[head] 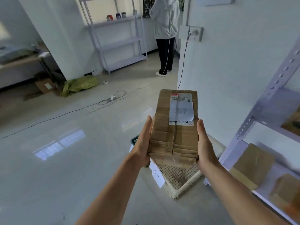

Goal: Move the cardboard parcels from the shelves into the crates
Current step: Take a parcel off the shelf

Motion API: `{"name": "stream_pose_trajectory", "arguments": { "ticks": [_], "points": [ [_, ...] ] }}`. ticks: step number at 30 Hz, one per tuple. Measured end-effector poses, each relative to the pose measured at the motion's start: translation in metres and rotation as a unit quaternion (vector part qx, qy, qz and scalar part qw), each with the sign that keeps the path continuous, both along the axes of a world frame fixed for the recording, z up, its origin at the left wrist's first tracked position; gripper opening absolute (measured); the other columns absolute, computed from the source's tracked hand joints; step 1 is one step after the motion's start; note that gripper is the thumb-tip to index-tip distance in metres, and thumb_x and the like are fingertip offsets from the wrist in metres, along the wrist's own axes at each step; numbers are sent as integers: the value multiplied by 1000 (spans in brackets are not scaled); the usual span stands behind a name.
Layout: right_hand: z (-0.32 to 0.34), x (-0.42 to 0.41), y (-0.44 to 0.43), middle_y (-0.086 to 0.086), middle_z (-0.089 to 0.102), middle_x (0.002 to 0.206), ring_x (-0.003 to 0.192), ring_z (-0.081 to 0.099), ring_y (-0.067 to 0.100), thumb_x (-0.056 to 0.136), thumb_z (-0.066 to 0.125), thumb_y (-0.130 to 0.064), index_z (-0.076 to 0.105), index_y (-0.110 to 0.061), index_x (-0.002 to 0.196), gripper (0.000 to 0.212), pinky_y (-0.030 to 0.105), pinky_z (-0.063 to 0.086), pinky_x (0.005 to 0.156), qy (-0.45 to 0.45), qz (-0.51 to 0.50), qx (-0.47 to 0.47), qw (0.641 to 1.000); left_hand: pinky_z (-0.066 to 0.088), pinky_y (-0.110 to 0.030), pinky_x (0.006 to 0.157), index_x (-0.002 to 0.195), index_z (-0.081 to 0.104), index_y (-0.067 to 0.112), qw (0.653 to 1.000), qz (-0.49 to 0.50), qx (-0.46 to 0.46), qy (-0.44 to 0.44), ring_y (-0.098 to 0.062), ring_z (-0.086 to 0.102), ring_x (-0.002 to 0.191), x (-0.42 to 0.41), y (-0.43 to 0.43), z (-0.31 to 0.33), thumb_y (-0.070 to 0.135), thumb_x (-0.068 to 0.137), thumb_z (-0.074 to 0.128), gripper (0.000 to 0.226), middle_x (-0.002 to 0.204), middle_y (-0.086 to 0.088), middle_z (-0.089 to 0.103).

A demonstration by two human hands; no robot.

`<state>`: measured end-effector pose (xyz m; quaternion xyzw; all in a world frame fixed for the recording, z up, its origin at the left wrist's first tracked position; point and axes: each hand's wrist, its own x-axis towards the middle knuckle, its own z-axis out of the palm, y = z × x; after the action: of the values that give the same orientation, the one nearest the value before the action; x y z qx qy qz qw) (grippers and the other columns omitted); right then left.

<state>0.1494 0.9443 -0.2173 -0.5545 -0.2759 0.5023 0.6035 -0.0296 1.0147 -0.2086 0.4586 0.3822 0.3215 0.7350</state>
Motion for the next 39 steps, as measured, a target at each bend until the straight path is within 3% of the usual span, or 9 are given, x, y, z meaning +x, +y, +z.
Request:
{"name": "stream_pose_trajectory", "arguments": {
  "ticks": [4, 8, 12, 16, 21, 29, 33, 36, 39],
  "points": [
    [-8, -43, 59, -3, 38, 171, 158, 35, 21, 88, 39, -90, 34, -31, 166, 98, 54, 27, 130, -12, -31, -30, 999, 60, -37, 101, 160, 50, 34, 998, -53, -9, -29, -27, 64, 140, -42, 75, -2, 70, 111, 20, 68, 156, -5, 63],
    [-19, -73, 106, -5, 32, 174, 161, 29, 20, 83, 36, -90, 30, -34, 167, 101, 56, 23, 131, -11, -53, -26, 998, 58, -40, 106, 165, 43, 30, 996, -81, -23, -23, -32, 59, 145, -64, 138, -17, 69, 112, 18, 70, 160, -8, 58],
    [-28, -86, 160, -6, 29, 175, 162, 26, 19, 84, 36, -88, 29, -34, 167, 100, 57, 20, 132, -8, -76, -21, 997, 59, -38, 105, 162, 47, 33, 994, -105, -25, -21, -28, 61, 143, -72, 197, -27, 67, 113, 18, 67, 159, -4, 60],
    [-38, -87, 221, -1, 47, 165, 154, 42, 23, 89, 38, -81, 40, -33, 163, 87, 55, 31, 128, 17, -93, 0, 996, 55, -45, 113, 157, 55, 37, 993, -113, -36, 3, -30, 60, 145, -66, 261, -38, 69, 111, 18, 67, 158, -5, 61],
    [-58, -73, 304, -3, 57, 156, 147, 51, 24, 93, 34, -79, 48, -41, 155, 74, 58, 36, 125, 4, -144, 10, 989, 57, -45, 111, 143, 70, 40, 987, -154, -38, 31, -30, 65, 139, -38, 352, -52, 69, 111, 20, 66, 151, -6, 68],
    [-108, -32, 417, -3, 41, 169, 159, 34, 22, 89, 35, -80, 40, -37, 162, 85, 60, 23, 130, 48, -224, -49, 972, 58, -45, 109, 154, 60, 33, 962, -241, -54, 117, -29, 68, 135, 23, 486, -95, 75, 106, 25, 73, 148, -4, 70],
    [-132, -19, 446, -8, 34, 173, 161, 28, 17, 81, 35, -90, 32, -38, 166, 99, 57, 18, 132, 63, -246, -97, 962, 57, -45, 111, 155, 57, 38, 943, -294, -46, 149, -26, 68, 136, 49, 525, -120, 80, 103, 28, 73, 149, 0, 69],
    [-158, -10, 468, -11, 40, 169, 159, 32, 16, 89, 31, -84, 38, -38, 163, 88, 54, 18, 133, 57, -269, -116, 954, 50, -54, 119, 157, 52, 44, 933, -315, -51, 167, -27, 63, 140, 71, 557, -148, 86, 95, 34, 78, 154, 1, 64],
    [-191, 0, 492, -12, 25, 174, 162, 20, 12, 97, 25, -81, 29, -36, 165, 82, 46, 10, 134, 34, -304, -168, 937, 49, -56, 119, 156, 51, 49, 915, -356, -64, 181, -27, 62, 140, 92, 590, -184, 88, 92, 37, 76, 155, 1, 63]
  ]
}}
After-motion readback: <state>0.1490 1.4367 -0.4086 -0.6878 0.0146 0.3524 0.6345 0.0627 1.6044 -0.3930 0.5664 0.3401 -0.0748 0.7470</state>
